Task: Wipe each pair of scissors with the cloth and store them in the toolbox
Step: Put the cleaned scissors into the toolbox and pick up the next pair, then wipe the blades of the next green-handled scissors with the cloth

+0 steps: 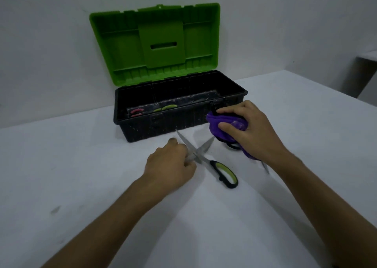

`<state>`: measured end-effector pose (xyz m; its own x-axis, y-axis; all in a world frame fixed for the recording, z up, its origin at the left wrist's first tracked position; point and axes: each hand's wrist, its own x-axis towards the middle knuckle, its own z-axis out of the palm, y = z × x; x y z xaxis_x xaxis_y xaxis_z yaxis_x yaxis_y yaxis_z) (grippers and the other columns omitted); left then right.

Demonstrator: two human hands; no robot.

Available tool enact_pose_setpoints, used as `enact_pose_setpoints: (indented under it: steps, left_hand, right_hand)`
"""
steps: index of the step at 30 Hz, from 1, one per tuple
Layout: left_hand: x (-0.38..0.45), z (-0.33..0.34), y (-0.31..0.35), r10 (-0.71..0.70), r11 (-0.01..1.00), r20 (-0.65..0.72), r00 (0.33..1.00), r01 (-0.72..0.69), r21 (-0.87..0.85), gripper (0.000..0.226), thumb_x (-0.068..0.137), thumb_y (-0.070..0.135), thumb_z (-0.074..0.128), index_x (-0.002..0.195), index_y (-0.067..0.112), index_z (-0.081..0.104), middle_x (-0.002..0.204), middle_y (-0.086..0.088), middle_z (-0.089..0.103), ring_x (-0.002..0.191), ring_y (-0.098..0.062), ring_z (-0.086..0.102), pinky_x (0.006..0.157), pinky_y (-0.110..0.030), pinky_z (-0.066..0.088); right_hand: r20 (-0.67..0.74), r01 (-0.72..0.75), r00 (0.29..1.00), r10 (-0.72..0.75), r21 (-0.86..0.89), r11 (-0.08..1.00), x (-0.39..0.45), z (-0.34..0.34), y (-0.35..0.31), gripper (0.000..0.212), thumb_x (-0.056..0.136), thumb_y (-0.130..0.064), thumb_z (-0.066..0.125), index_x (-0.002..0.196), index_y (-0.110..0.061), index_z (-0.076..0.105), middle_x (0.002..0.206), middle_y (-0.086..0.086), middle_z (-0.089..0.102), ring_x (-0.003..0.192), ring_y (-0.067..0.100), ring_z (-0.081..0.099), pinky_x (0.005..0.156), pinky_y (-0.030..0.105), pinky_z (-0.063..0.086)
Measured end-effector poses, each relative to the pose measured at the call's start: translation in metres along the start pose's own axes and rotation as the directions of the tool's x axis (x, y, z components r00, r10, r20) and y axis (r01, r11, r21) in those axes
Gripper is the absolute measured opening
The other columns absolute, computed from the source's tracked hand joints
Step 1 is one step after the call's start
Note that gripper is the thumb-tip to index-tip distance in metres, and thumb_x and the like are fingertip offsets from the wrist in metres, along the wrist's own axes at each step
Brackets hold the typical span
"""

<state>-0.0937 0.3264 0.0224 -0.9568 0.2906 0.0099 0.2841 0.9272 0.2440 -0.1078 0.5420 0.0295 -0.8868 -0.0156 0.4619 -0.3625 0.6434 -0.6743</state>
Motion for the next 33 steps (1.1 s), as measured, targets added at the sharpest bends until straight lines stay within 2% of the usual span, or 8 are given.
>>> enact_pose_setpoints:
  steps: [4,8,13,18,22,26,30,33]
  left_hand:
    - [-0.01,-0.01,-0.033,-0.098,0.947,-0.036,0.995,0.082,-0.312,0.013,0.089,0.031,0.06,0.088,0.019,0.067,0.087,0.002,0.066,0.078,-0.015,0.063,0.072,-0.036,0.055]
    - [-0.024,-0.021,-0.056,-0.184,0.868,-0.147,0.972,0.09,-0.488,0.021,0.09,0.038,0.063,0.075,0.024,0.068,0.073,0.011,0.067,0.071,-0.006,0.064,0.063,-0.023,0.046]
    - [-0.046,-0.028,-0.078,-0.251,0.882,-0.3,0.921,0.089,-0.463,0.032,0.083,0.055,0.065,0.069,0.026,0.068,0.067,0.011,0.068,0.067,-0.005,0.064,0.065,-0.031,0.055]
    - [-0.067,-0.038,-0.093,-0.27,0.868,-0.34,0.901,0.074,-0.491,0.035,0.08,0.057,0.068,0.067,0.025,0.07,0.063,0.01,0.068,0.064,-0.008,0.065,0.066,-0.037,0.058]
    - [-0.084,-0.04,-0.106,-0.265,0.877,-0.39,0.882,0.052,-0.478,0.034,0.08,0.055,0.069,0.068,0.023,0.071,0.062,0.009,0.068,0.063,-0.008,0.065,0.066,-0.04,0.057]
    - [-0.089,-0.036,-0.119,-0.274,0.89,-0.439,0.856,0.052,-0.453,0.032,0.08,0.053,0.07,0.072,0.022,0.074,0.064,0.009,0.069,0.062,-0.008,0.065,0.066,-0.039,0.058]
    - [-0.094,-0.029,-0.13,-0.293,0.878,-0.414,0.862,0.072,-0.473,0.031,0.079,0.053,0.072,0.069,0.023,0.073,0.061,0.011,0.067,0.061,-0.007,0.064,0.064,-0.036,0.057]
    - [-0.093,-0.025,-0.138,-0.328,0.862,-0.401,0.855,0.097,-0.497,0.033,0.078,0.055,0.072,0.067,0.024,0.07,0.061,0.01,0.066,0.062,-0.008,0.064,0.066,-0.039,0.058]
  right_hand:
    - [0.009,0.098,0.995,-0.098,0.046,0.994,0.003,0.015,-0.02,0.039,0.085,-0.029,0.072,0.124,-0.027,0.063,0.108,-0.005,0.052,0.101,0.0,0.054,0.083,0.007,0.042]
    - [0.019,0.218,0.975,-0.221,0.096,0.971,0.01,0.037,-0.044,0.041,0.086,-0.027,0.071,0.126,-0.025,0.062,0.11,-0.003,0.052,0.102,0.002,0.055,0.086,0.011,0.044]
    - [0.032,0.353,0.934,-0.357,0.077,0.932,0.011,0.071,-0.073,0.042,0.087,-0.025,0.07,0.127,-0.025,0.061,0.112,-0.005,0.05,0.105,0.005,0.053,0.088,0.013,0.043]
    - [0.21,0.529,0.826,-0.523,0.029,0.848,0.004,0.098,-0.093,0.046,0.088,-0.025,0.068,0.133,-0.027,0.058,0.128,-0.008,0.048,0.114,0.005,0.047,0.096,0.02,0.043]
    - [0.196,0.607,0.783,-0.59,-0.037,0.794,0.004,0.112,-0.099,0.042,0.09,-0.024,0.065,0.132,-0.026,0.06,0.126,-0.007,0.055,0.106,0.016,0.052,0.09,0.029,0.046]
    - [0.176,0.615,0.782,-0.598,-0.068,0.785,0.011,0.122,-0.098,0.039,0.09,-0.023,0.065,0.129,-0.026,0.062,0.119,-0.006,0.06,0.097,0.017,0.052,0.085,0.027,0.045]
    - [0.077,0.525,0.851,-0.52,-0.162,0.835,0.022,0.124,-0.091,0.041,0.088,-0.019,0.067,0.129,-0.025,0.062,0.116,-0.004,0.059,0.095,0.015,0.049,0.083,0.034,0.047]
    - [0.008,0.532,0.842,-0.539,-0.165,0.83,0.013,0.125,-0.094,0.045,0.086,-0.017,0.07,0.13,-0.019,0.06,0.119,0.0,0.059,0.098,0.017,0.05,0.084,0.024,0.043]
